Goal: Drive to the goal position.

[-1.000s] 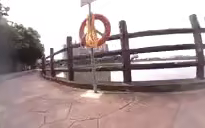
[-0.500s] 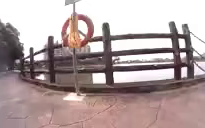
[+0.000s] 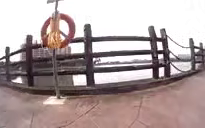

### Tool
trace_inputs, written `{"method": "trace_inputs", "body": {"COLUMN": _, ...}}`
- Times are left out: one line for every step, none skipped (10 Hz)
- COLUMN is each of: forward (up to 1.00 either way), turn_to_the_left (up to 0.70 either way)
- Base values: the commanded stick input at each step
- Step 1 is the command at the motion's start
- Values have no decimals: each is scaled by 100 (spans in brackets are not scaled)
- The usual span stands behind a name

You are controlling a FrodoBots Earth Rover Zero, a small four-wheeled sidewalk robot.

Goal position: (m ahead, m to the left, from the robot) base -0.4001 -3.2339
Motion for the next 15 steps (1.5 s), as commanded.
{"method": "trace_inputs", "body": {"forward": 0, "turn_to_the_left": -100}}
{"method": "trace_inputs", "body": {"forward": 0, "turn_to_the_left": -100}}
{"method": "trace_inputs", "body": {"forward": 0, "turn_to_the_left": -100}}
{"method": "trace_inputs", "body": {"forward": 0, "turn_to_the_left": -100}}
{"method": "trace_inputs", "body": {"forward": 0, "turn_to_the_left": -100}}
{"method": "trace_inputs", "body": {"forward": 0, "turn_to_the_left": -100}}
{"method": "trace_inputs", "body": {"forward": 0, "turn_to_the_left": -100}}
{"method": "trace_inputs", "body": {"forward": 0, "turn_to_the_left": -100}}
{"method": "trace_inputs", "body": {"forward": 0, "turn_to_the_left": -100}}
{"method": "trace_inputs", "body": {"forward": 0, "turn_to_the_left": -100}}
{"method": "trace_inputs", "body": {"forward": 0, "turn_to_the_left": -100}}
{"method": "trace_inputs", "body": {"forward": 0, "turn_to_the_left": -100}}
{"method": "trace_inputs", "body": {"forward": 0, "turn_to_the_left": -100}}
{"method": "trace_inputs", "body": {"forward": 0, "turn_to_the_left": -100}}
{"method": "trace_inputs", "body": {"forward": 0, "turn_to_the_left": -100}}
